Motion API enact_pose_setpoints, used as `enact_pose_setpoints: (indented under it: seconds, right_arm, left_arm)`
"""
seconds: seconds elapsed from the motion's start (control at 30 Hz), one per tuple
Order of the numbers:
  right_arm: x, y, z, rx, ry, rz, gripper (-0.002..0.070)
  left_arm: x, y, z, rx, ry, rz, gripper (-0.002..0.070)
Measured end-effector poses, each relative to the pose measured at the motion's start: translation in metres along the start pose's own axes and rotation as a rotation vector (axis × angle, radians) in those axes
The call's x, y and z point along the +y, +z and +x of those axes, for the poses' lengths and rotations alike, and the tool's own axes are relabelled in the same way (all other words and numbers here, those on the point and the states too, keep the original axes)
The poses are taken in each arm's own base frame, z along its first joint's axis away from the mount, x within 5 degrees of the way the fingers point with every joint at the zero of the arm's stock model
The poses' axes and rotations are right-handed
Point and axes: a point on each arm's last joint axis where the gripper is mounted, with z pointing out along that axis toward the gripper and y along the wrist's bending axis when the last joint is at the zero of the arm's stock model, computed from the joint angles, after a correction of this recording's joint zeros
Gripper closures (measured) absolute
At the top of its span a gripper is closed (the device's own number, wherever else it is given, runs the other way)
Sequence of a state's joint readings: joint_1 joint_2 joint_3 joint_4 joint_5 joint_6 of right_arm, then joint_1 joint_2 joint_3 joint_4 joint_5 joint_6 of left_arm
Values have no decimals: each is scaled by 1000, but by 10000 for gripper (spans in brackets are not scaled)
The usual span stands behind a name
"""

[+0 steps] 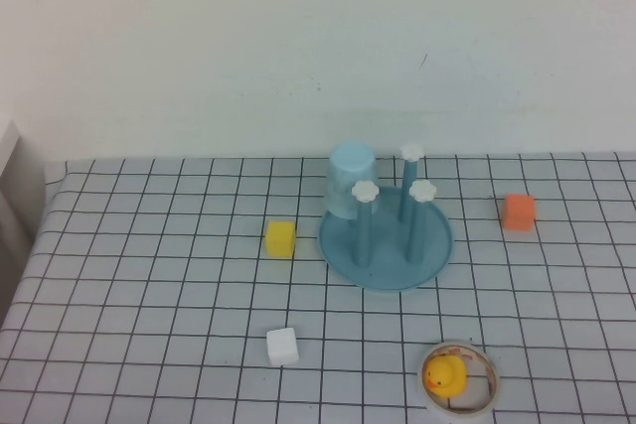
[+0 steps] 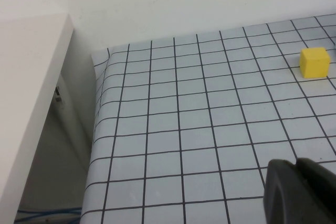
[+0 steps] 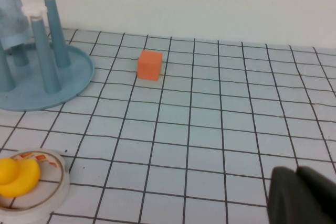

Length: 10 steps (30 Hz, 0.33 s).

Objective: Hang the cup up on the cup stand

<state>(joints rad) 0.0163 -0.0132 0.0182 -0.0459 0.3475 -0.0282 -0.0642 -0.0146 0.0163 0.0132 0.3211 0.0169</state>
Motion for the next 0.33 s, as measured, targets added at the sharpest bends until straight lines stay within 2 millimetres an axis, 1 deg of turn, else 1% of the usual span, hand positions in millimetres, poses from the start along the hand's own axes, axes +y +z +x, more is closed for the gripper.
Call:
enact_pose_setpoints:
  seconds: [0.33]
  right_arm:
    - [0,0,0,0,-10,4,678]
  left_arm:
    - [0,0,0,0,0,0,676]
